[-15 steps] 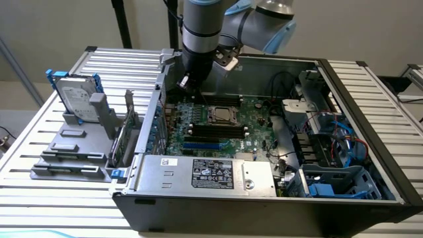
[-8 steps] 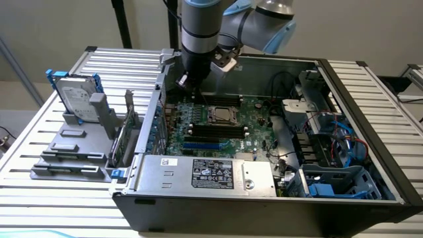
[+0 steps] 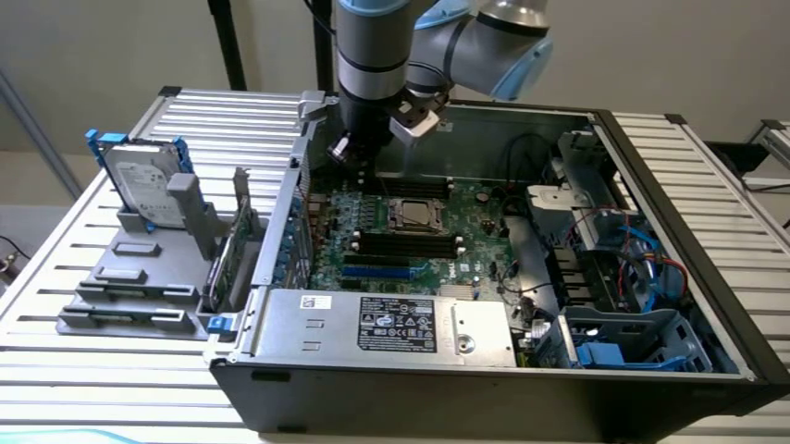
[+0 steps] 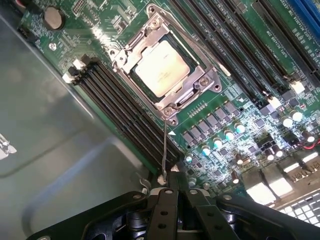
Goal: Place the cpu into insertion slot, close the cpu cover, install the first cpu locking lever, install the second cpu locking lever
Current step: 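Install the first cpu locking lever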
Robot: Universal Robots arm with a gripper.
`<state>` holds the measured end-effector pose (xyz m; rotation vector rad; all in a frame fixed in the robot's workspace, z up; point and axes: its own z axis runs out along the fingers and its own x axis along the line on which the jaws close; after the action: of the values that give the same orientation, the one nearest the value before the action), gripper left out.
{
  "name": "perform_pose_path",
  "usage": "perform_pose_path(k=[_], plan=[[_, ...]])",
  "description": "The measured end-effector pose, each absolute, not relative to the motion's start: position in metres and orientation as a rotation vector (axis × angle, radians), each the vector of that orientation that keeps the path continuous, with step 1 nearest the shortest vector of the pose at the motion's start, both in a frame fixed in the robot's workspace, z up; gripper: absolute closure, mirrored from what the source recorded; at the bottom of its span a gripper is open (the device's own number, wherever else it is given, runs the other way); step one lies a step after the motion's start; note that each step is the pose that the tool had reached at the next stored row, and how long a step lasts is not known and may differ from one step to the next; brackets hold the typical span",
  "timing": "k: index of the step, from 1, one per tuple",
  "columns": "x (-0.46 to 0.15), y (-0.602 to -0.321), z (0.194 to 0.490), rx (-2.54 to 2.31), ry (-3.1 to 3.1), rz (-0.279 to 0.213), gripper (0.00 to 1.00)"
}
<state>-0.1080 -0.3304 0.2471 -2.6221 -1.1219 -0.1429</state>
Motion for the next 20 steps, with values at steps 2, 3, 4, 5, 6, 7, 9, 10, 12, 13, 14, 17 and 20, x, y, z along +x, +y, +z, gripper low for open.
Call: perform_pose_path(k=[2, 3, 4, 5, 6, 7, 9, 10, 12, 13, 14, 17, 20], plan=[[-0.107, -0.33, 0.247, -2.63, -1.104, -0.146, 0.89], [-0.107, -0.33, 0.247, -2.633, -1.098, -0.147, 0.89], [-0.106, -0.33, 0.247, -2.635, -1.092, -0.148, 0.89], [-0.105, -0.33, 0.247, -2.637, -1.088, -0.148, 0.89], [-0.103, -0.33, 0.247, -2.639, -1.085, -0.149, 0.89], [-0.102, -0.33, 0.247, -2.64, -1.082, -0.149, 0.89], [-0.099, -0.33, 0.247, -2.643, -1.075, -0.15, 0.89], [-0.098, -0.33, 0.247, -2.644, -1.072, -0.151, 0.89], [-0.095, -0.33, 0.248, -2.647, -1.067, -0.152, 0.89], [-0.094, -0.33, 0.248, -2.648, -1.064, -0.152, 0.89], [-0.093, -0.33, 0.248, -2.649, -1.061, -0.153, 0.89], [-0.088, -0.33, 0.249, -2.652, -1.053, -0.154, 0.89], [-0.082, -0.33, 0.25, -2.654, -1.049, -0.155, 0.89]])
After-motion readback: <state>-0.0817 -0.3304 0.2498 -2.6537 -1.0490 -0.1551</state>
